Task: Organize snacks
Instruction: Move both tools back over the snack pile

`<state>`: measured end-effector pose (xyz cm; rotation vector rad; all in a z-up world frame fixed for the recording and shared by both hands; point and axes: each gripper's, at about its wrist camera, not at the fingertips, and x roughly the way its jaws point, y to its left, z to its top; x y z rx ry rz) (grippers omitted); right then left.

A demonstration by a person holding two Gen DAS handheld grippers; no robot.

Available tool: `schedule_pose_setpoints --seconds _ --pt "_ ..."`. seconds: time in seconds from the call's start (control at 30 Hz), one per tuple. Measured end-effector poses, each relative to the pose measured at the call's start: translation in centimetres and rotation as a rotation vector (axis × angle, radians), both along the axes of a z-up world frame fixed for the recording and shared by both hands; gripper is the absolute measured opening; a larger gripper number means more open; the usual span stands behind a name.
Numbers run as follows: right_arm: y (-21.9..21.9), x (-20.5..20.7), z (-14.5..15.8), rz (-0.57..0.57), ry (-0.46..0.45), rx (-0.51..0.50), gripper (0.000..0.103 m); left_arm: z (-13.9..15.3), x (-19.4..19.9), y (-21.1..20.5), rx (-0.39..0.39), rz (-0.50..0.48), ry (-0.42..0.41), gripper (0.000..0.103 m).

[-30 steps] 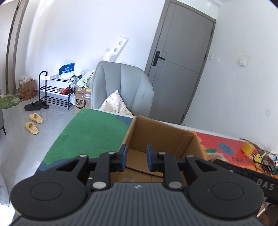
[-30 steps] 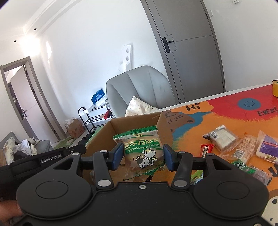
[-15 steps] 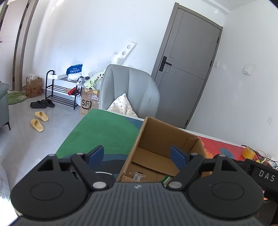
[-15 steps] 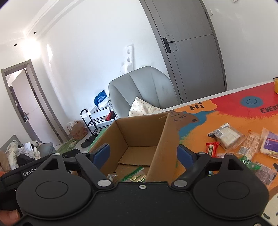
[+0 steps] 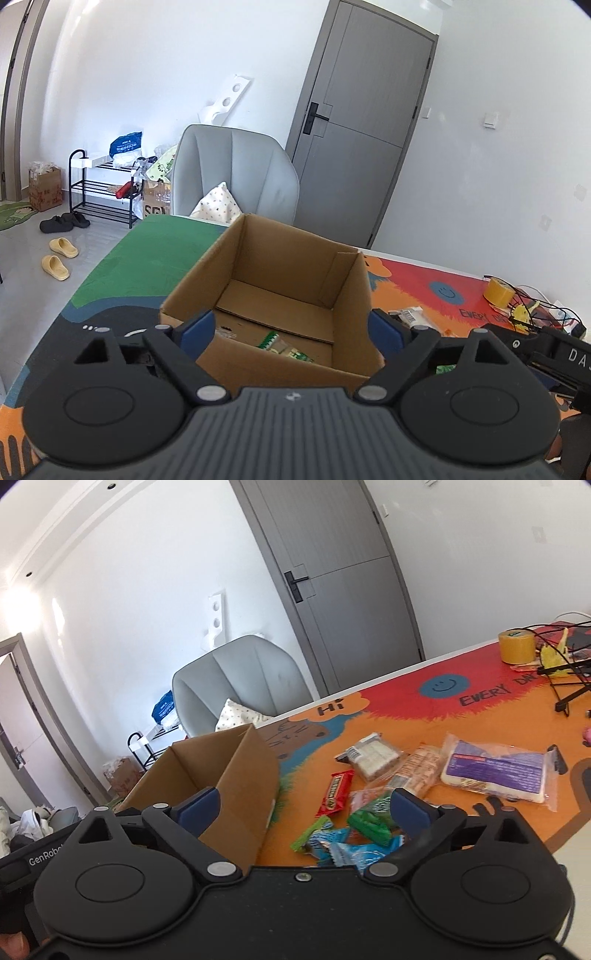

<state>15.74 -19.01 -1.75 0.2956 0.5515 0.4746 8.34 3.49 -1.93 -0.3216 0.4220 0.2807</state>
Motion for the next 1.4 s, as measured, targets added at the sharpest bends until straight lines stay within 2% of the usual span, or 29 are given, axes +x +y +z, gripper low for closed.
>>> schedule_pose_setpoints --seconds 0.23,0.9,1.2,1.4 --pt "-3.7 -0.3 -0.5 -0.059 0.010 0.028 0.101 0.3 0.1 -2.7 0.023 -0.057 -0.005 0.089" --pt "-11.2 -2.5 -0.8 -0.167 0.011 0.008 0.103 0.4 -0.1 -8.5 0.029 -0.155 0.014 0.089" --pt "-12.7 -2.7 -1.6 -0.163 0.013 -0.005 0.103 -0.9 0.0 -10.6 0.032 -0.184 0.034 0.089" --pt "-12.8 -2.2 -2.7 -0.144 0.029 -0.007 0.102 -2.8 0.2 -12.1 0.046 -0.186 0.070 0.088"
